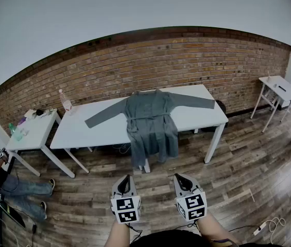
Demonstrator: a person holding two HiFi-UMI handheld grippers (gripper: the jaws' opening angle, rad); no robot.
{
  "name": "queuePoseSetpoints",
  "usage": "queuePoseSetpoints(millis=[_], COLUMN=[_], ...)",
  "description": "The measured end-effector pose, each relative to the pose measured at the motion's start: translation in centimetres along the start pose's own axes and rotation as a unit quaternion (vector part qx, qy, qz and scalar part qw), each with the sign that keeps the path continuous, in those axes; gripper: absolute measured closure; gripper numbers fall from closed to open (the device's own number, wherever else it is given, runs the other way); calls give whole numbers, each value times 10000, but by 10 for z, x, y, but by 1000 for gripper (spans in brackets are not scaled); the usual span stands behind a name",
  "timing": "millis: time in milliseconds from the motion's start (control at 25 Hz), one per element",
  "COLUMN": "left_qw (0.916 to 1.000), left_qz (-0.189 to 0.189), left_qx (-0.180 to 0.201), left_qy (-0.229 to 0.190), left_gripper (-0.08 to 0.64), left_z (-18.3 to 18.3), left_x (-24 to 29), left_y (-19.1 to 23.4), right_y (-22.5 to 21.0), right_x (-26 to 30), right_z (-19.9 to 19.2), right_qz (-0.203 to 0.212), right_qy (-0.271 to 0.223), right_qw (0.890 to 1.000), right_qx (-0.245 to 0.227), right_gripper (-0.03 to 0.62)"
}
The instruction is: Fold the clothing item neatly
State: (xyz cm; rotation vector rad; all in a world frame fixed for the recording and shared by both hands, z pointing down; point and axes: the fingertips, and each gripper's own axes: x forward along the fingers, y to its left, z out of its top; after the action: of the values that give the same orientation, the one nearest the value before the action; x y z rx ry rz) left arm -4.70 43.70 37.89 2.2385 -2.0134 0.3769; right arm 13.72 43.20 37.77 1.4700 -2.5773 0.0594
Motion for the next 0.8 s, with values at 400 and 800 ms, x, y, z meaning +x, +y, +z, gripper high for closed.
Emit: queuePoseSetpoints(millis=[400, 800], left_qw=[9998, 9986], left_qz=[125, -331], left_qx=[128, 421], left_qy=[79, -31], left_gripper=[566, 566], left_z=[7, 12], left_x=[6, 29], left_y=[-54, -99], right_y=[-51, -79], right_x=[-30, -30], right_z=[-1, -8], right_qz=[52, -86], right_qy=[-54, -69], right_qw=[9998, 9999], right_qx=[-159, -74], right_gripper=[597, 597])
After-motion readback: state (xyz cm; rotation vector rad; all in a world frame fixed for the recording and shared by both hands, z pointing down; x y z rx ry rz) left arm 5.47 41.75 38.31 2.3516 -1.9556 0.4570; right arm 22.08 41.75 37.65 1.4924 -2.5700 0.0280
